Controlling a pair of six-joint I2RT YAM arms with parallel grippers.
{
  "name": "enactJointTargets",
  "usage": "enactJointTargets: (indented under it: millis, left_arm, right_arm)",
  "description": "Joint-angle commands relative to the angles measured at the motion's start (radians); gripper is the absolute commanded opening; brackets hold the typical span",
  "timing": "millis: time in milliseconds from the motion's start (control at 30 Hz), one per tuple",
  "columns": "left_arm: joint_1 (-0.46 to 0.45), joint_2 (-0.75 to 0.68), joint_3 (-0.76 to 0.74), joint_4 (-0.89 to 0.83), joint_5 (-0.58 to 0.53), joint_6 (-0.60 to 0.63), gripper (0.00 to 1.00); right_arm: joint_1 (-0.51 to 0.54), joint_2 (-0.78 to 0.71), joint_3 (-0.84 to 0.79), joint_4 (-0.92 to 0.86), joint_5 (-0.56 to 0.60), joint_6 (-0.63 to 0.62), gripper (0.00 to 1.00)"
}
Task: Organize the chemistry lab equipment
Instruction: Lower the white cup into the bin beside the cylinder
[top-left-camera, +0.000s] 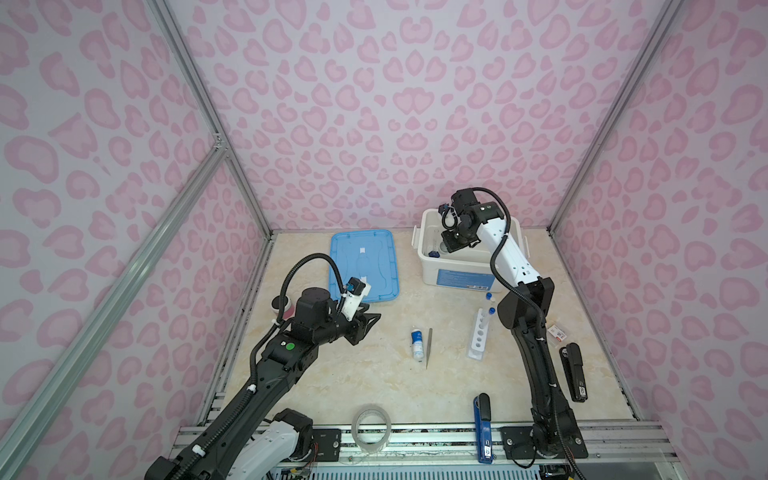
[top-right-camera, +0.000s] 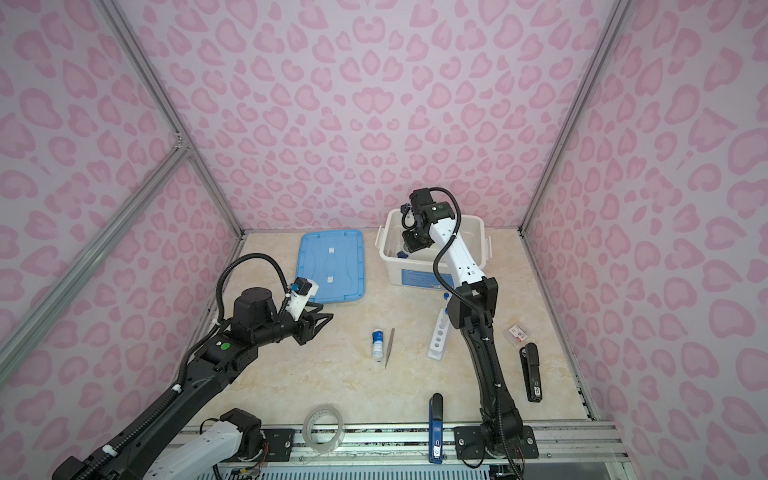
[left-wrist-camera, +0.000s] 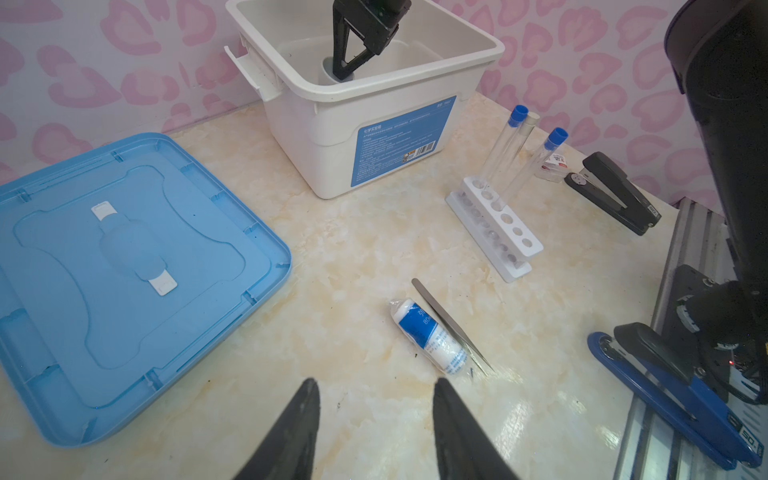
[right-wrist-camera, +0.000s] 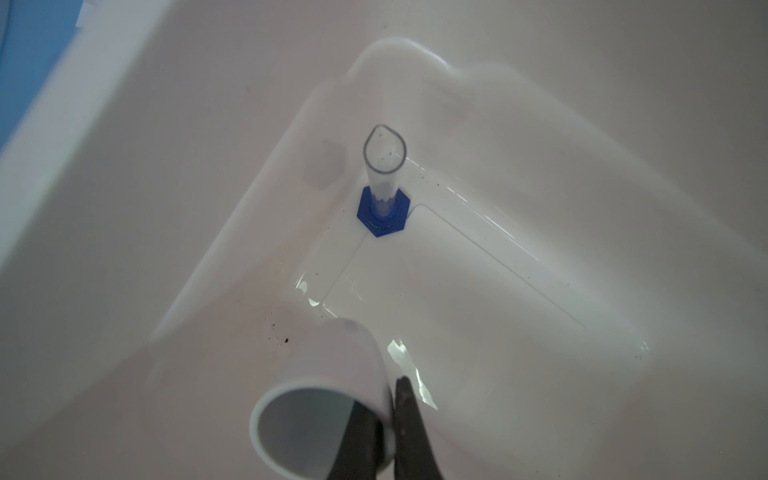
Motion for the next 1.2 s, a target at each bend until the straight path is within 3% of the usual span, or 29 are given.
enactJointTargets:
  millis: [0,1167]
  left_arm:
    - [0.0,0.018,0.02,0.022,0.009,0.014,0.47]
    - [0.001,0.131,0.047,0.029,0.01,0.028,0.47]
  right_arm:
    - [-0.004,0.02,0.005,0.019,-0.023,-0.02,0.04]
    - [-0.039,0.153,0.014,0.133,-0.058,0.047,0.04]
